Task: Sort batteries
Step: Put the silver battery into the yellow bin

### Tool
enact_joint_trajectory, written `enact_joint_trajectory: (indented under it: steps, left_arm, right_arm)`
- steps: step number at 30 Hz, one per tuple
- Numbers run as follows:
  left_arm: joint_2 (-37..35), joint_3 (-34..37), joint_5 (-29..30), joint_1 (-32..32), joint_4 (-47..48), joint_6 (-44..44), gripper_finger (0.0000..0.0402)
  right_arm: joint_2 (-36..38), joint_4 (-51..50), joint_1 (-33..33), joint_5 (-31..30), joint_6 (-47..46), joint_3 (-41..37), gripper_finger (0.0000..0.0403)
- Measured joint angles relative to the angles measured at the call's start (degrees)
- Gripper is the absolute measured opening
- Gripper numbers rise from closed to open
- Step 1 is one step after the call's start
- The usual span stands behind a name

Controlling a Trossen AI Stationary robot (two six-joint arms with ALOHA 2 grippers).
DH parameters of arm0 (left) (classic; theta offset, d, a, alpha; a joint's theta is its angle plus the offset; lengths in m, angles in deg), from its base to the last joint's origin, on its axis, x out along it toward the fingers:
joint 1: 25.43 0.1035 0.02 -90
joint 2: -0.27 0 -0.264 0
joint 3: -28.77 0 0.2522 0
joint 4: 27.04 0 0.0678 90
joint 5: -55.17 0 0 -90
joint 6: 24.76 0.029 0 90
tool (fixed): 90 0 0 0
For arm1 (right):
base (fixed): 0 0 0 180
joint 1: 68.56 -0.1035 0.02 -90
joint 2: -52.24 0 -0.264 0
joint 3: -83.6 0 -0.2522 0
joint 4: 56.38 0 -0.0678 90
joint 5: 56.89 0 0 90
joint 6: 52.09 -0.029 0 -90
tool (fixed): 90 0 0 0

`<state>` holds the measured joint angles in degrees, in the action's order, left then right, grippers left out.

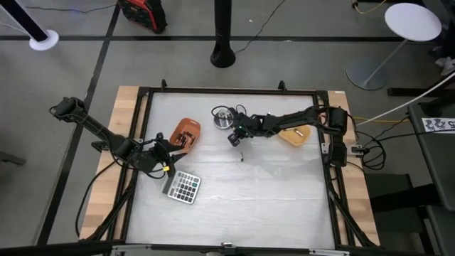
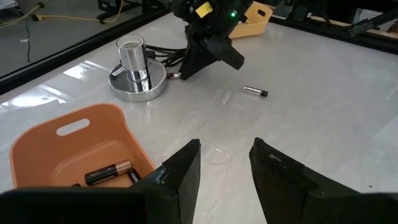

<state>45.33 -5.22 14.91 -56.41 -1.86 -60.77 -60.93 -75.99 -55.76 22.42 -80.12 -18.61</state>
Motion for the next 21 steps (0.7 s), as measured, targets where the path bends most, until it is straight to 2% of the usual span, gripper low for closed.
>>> enact_joint_trajectory:
  steps: [9,21]
  left_arm:
    - [0.0,0.0,-0.02,0.0,0.12,0.0,0.013]
    - [0.0,0.0,0.0,0.0,0.11,0.0,0.013]
  right_arm:
    - [1.1,-4.51,0.0,1.89,1.52,1.59,0.0008]
    - [1.39,-26.02,-0.09,2.72,8.43,12.23,0.0007]
